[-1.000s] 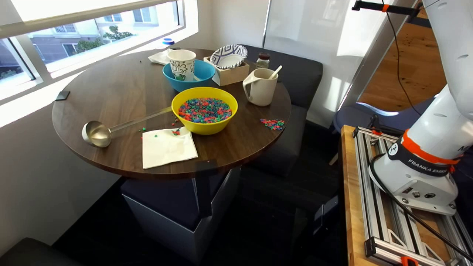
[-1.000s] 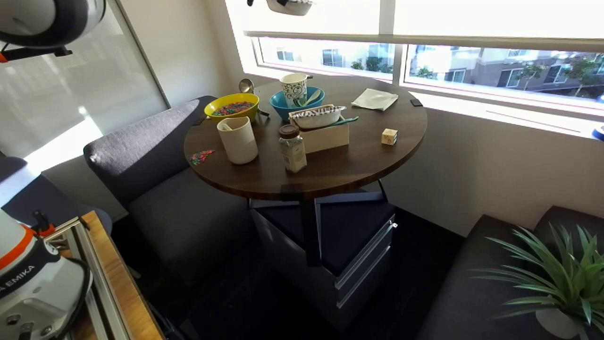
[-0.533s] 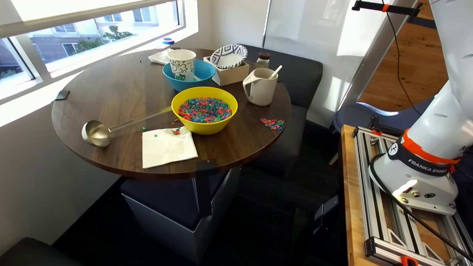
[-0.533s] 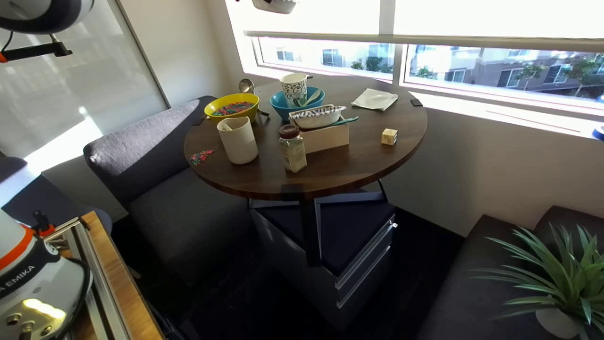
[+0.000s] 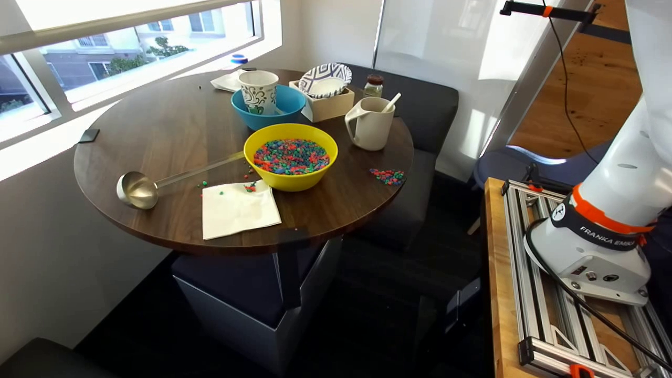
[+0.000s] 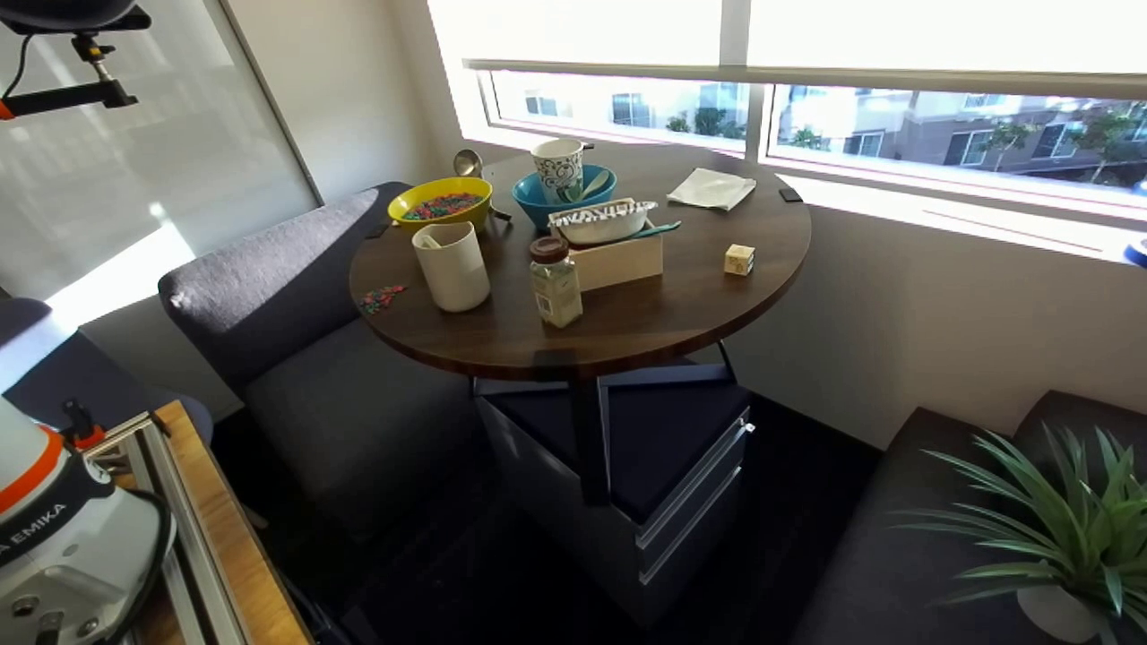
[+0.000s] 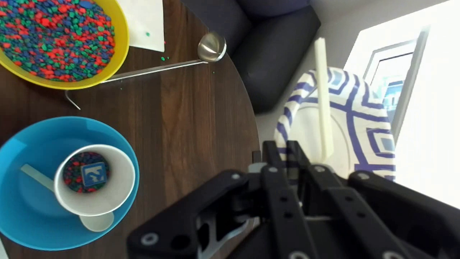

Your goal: Remove one white plate from the wooden box and put it on the table

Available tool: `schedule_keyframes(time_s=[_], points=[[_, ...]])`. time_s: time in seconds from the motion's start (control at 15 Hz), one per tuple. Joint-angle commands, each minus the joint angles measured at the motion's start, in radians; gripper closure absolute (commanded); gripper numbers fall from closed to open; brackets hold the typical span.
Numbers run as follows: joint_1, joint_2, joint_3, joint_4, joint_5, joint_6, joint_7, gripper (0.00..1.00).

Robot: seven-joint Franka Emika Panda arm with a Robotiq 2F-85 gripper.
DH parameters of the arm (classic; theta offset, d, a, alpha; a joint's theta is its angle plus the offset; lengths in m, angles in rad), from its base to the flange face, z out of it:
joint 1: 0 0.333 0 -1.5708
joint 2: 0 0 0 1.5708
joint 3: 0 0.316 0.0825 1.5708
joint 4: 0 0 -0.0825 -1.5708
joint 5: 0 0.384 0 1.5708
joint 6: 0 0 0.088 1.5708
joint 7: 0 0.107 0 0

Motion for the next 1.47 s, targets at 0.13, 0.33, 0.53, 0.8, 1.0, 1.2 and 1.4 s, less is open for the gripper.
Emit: schedule_keyframes(time_s=[0.13,0.33,0.53,0.8,1.0,1.2,1.4], points=[[0.201,-0.113,-0.036,-0.242,-0.21,0.067,-0.001,0.97],[0.268,-0.118,-0.035,-0.348,-0.258,0.049,0.102,0.97],[0.268,-0.067,-0.02,-0.286,-0.246,0.042,0.1,0.89],[0.282,-0.062,-0.033,-0.274,-0.264,0.084,0.152,0.97],[0.331,0.015,-0.066,-0.246,-0.307,0.184,0.341,0.97],[0.376,0.09,-0.099,-0.234,-0.356,0.262,0.487,0.97],[0.381,0.181,-0.098,-0.181,-0.423,0.283,0.645,0.97]])
